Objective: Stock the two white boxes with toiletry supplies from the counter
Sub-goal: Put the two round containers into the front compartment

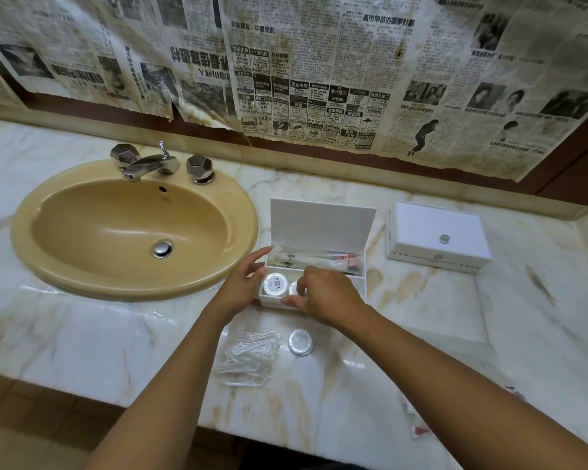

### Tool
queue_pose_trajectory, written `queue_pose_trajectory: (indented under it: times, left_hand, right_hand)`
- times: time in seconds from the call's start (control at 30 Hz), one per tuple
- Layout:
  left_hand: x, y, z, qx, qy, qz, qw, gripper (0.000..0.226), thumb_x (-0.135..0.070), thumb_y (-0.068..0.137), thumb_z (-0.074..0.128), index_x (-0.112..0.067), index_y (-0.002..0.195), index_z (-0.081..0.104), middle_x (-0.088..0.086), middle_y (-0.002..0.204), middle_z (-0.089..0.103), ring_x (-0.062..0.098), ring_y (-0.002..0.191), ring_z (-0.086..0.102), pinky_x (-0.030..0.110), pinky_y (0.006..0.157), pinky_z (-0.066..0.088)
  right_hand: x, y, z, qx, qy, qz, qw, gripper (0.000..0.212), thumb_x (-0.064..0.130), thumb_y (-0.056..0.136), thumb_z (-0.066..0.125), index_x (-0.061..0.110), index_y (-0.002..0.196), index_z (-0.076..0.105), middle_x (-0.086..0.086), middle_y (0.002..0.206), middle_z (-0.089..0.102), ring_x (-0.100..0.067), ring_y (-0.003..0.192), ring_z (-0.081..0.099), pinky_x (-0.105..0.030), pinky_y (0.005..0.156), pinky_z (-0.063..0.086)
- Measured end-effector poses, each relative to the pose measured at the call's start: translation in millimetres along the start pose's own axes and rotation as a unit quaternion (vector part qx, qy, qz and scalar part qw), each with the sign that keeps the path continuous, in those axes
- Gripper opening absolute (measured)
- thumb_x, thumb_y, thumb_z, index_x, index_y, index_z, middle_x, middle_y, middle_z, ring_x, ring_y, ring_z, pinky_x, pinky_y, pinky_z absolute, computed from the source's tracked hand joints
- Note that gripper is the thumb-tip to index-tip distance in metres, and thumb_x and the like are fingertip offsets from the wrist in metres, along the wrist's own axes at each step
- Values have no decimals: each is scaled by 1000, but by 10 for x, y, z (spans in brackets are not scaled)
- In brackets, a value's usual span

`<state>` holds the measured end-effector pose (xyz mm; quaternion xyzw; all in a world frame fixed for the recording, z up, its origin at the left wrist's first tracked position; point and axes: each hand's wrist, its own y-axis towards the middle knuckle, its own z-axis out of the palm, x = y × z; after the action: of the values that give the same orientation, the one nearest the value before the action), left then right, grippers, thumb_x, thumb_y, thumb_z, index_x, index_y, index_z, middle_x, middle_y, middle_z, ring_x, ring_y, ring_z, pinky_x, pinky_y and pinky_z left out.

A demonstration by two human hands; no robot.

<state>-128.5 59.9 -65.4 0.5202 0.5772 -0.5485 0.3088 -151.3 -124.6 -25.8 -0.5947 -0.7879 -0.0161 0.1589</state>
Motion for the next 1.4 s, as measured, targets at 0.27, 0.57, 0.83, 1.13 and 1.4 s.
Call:
queue_pose_trajectory:
  times: [0.27,0.57,0.83,1.13,1.4]
  left_hand:
    - [-30,-21,1,2,3,6,1000,42,-17,103,42,-41,136,49,-8,129,56,-8,115,51,12,81,41]
    - [-49,-34,2,1,13,1,1000,41,-20,104,41,-44,137,47,-9,126,54,2,117,51,18,81,43]
    - [-69,-52,6,1,11,-10,1000,41,-21,104,42,-44,137,48,-14,117,57,-17,103,49,14,78,40]
    - [-84,-71,13,2,9,-11,1000,40,-19,104,41,-43,136,47,-24,108,55,-14,96,53,10,72,41]
    - [-62,-61,13,2,8,-1,1000,42,-14,104,40,-37,137,48,-21,112,58,-26,87,54,-1,68,42]
  right_hand:
    - [87,-141,106,-123,-33,-63,990,25,40,83,64,16,85,72,-2,84,67,-26,81,63,-38,75,44]
    - [107,-379,364,20,5,-85,996,31,36,88,56,17,111,62,-4,108,58,-27,102,57,-35,73,45]
    - [61,-390,411,110,-33,-80,990,38,25,83,62,15,119,55,-7,120,51,-26,117,45,-34,77,43]
    - [134,-345,308,32,3,-105,994,33,37,85,58,16,110,57,-5,107,56,-26,102,54,-33,72,42]
    - [110,-125,93,-147,54,-81,984,29,30,74,74,9,91,63,-7,86,62,-29,83,57,-36,66,47]
